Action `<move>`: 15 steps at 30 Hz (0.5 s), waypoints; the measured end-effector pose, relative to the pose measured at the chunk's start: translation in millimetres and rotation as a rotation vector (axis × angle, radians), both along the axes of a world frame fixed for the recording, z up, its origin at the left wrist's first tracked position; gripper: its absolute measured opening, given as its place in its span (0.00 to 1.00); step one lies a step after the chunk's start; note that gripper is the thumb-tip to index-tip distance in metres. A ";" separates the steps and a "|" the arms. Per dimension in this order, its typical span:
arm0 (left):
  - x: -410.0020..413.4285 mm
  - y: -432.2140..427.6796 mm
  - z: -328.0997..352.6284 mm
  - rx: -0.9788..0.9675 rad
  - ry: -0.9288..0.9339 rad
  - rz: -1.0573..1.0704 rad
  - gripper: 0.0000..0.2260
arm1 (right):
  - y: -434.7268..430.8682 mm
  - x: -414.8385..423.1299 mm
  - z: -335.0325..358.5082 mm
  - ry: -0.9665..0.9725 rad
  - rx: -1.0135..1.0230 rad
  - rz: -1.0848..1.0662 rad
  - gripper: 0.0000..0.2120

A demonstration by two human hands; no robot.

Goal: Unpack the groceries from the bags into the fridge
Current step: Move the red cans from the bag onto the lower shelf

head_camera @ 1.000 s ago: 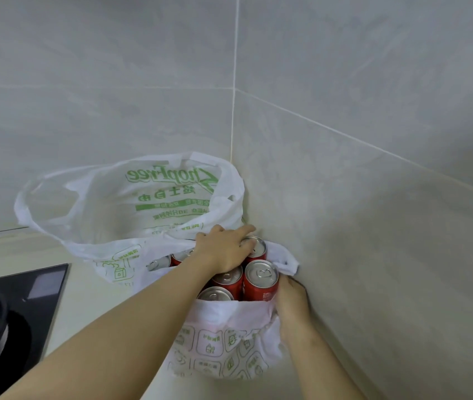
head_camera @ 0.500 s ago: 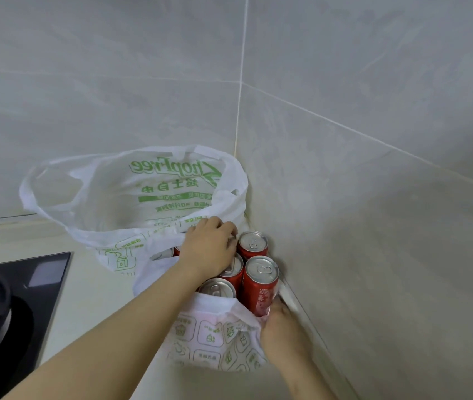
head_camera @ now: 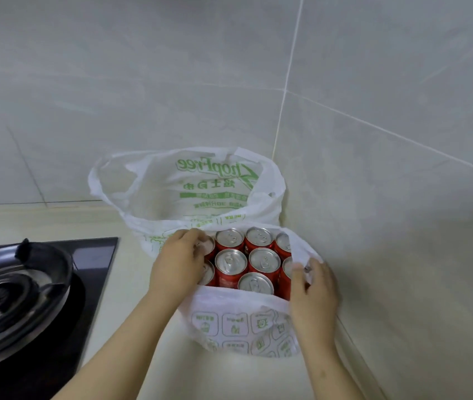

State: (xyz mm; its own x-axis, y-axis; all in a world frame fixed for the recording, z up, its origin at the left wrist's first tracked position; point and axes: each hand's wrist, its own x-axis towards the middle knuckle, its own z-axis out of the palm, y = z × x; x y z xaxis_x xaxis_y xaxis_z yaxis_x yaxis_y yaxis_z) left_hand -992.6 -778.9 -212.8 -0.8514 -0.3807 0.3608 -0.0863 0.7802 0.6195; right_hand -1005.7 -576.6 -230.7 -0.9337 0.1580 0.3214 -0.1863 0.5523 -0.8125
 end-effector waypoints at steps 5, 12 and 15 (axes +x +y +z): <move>17.1 -12.4 -14.3 0.379 0.235 0.323 0.08 | -1.6 3.3 -5.7 -0.094 -0.350 -0.006 0.14; 30.5 -7.5 -57.7 0.430 -0.073 0.247 0.15 | 2.0 7.3 -10.5 -0.126 -0.460 -0.110 0.16; 36.6 -7.3 -48.0 0.826 -0.047 0.132 0.10 | 5.3 13.7 -14.2 -0.110 -0.378 -0.125 0.12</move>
State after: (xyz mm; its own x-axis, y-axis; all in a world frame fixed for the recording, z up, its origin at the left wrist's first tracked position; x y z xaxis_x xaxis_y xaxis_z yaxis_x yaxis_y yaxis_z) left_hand -955.9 -786.1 -260.8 -0.7882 -0.6050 -0.1128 -0.1851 0.0584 0.9810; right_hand -992.0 -571.3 -244.9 -0.9255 0.3597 0.1184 -0.0374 0.2243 -0.9738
